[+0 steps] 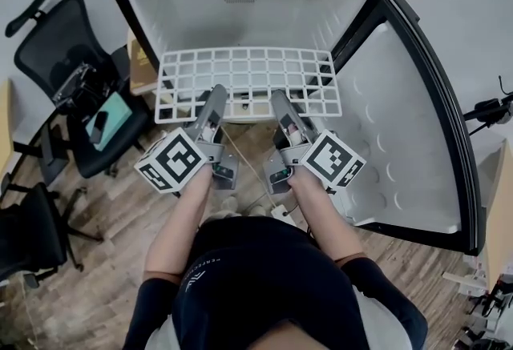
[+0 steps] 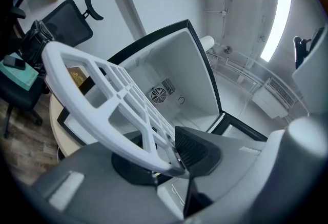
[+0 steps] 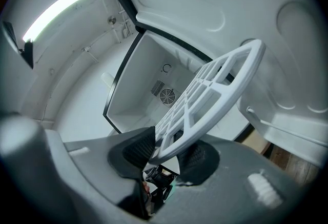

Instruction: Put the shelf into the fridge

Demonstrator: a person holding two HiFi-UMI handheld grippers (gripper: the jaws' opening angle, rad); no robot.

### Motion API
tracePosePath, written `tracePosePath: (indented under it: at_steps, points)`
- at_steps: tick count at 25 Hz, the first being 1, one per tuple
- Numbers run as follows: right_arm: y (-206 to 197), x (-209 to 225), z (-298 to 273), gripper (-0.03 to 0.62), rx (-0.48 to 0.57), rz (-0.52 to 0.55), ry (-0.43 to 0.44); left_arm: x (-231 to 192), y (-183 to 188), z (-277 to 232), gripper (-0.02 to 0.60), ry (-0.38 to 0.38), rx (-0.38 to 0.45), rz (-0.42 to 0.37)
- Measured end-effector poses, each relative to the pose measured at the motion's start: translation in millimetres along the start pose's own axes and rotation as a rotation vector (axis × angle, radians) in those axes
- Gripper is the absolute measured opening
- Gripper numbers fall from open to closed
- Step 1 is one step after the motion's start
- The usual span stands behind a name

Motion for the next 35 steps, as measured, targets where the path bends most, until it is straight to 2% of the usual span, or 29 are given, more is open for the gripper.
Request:
tracePosePath:
  at_steps: [2, 5, 9, 12, 15, 19, 22, 35]
  points:
    - [7.6, 2.4, -7.0, 0.11, -0.007, -0.002, 0.003, -1.4, 5.6, -6.3, 0.129, 0.017, 0.002, -0.002]
    - [15.3, 5.2, -15.2, 0.11, -0.013, -0.008, 0.007, -2.6, 10.5, -16.3, 0.129, -0.001, 0.009, 0.018]
    - [14.9, 4.9, -15.2, 0.11, -0.015, -0.007, 0.01, -2.8, 12.7, -13.7, 0.129, 0.028, 0.003, -0.002]
    - [16.9, 6.3, -17.6, 0.11, -0.018, -0.006, 0.012, -3.4, 12.3, -18.7, 0.129, -0.002, 0.015, 0.021]
    - [16.5, 7.0, -16.9, 0.112, -0.017, -0.001, 0.013, -3.5, 12.5, -16.7, 0.129, 0.018, 0.012, -0.002]
    - [19.1, 8.6, -20.2, 0.112, -0.015, 0.004, 0.011, -4.8, 12.7, -21.9, 0.129, -0.011, 0.021, 0.013]
    - [22.1, 9.7, -24.0, 0.114, -0.016, 0.009, 0.009, -6.7, 16.6, -23.7, 0.13, 0.005, 0.014, -0.004]
    - [32.5, 11.7, -35.4, 0.117, -0.001, 0.017, 0.006, -9.5, 23.3, -34.7, 0.133, -0.027, 0.019, 0.016]
Point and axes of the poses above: the fingertips, and each gripper's own axes: z backward along the fingers, x to its right, y out of its top, the point moved 5 cm from there along z, backward along the fingers, and after that the axes turned 13 degrees about -x, right-handed, at the moved point
